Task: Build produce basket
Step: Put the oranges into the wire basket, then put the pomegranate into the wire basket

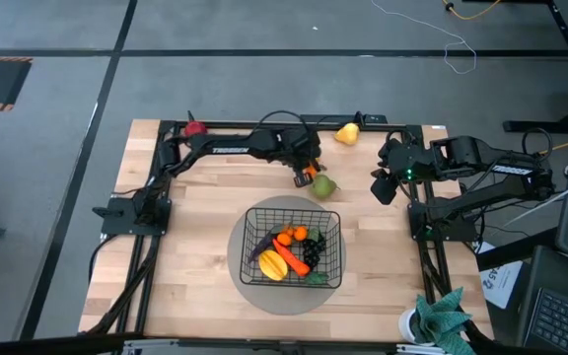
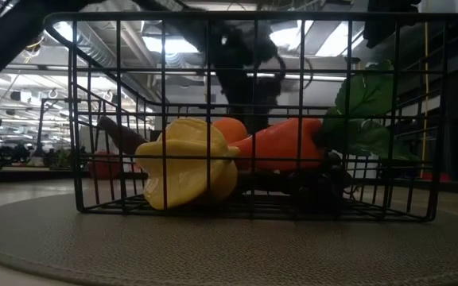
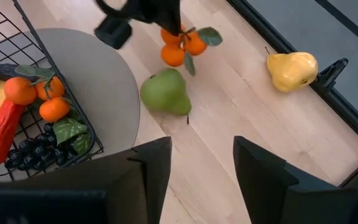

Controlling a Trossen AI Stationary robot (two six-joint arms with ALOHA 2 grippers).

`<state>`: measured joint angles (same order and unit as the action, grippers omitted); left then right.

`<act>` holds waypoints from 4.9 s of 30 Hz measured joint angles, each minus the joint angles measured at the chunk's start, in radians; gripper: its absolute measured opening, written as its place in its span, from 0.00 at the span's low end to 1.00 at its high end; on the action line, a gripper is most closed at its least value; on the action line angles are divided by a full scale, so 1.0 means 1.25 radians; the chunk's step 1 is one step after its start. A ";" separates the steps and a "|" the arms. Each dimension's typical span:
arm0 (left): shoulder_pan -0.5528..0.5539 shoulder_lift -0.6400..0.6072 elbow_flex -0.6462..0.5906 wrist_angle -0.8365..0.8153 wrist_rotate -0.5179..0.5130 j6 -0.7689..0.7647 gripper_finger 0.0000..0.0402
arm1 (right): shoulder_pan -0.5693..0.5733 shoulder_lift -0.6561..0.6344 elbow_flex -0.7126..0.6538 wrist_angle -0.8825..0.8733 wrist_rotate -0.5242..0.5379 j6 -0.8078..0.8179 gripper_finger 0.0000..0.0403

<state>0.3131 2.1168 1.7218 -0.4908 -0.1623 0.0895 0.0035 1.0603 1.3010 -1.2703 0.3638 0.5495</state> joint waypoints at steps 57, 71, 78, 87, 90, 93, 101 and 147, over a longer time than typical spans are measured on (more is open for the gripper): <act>-0.584 -0.454 0.000 -0.252 -0.092 -0.027 0.02 | 0.000 0.000 0.000 0.003 0.001 0.000 0.40; -0.543 -0.454 0.000 -0.338 -0.119 -0.154 0.18 | 0.000 0.000 0.000 0.003 0.002 -0.001 0.40; -0.538 -0.454 0.000 -0.338 -0.119 -0.154 0.21 | 0.000 0.000 0.000 0.003 0.002 -0.002 0.40; -0.538 -0.454 0.000 -0.337 -0.122 -0.154 0.21 | 0.000 0.000 0.000 0.003 0.002 -0.001 0.40; -0.538 -0.454 0.000 -0.337 -0.132 -0.154 0.21 | 0.000 0.000 0.000 0.003 0.002 -0.001 0.40; -0.538 -0.454 0.000 -0.337 -0.132 -0.154 0.21 | 0.000 0.000 0.000 0.003 0.002 -0.001 0.40; -0.538 -0.454 0.000 -0.338 -0.178 -0.154 0.20 | 0.000 0.000 0.000 0.003 0.002 -0.001 0.40; 0.560 -0.362 -0.355 -0.108 -0.273 -0.163 0.20 | 0.000 0.000 0.000 0.003 0.025 0.037 0.40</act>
<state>1.0135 1.6645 1.2783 -0.6257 -0.5032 -0.1139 0.0032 1.0603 1.3006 -1.2663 0.3948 0.5955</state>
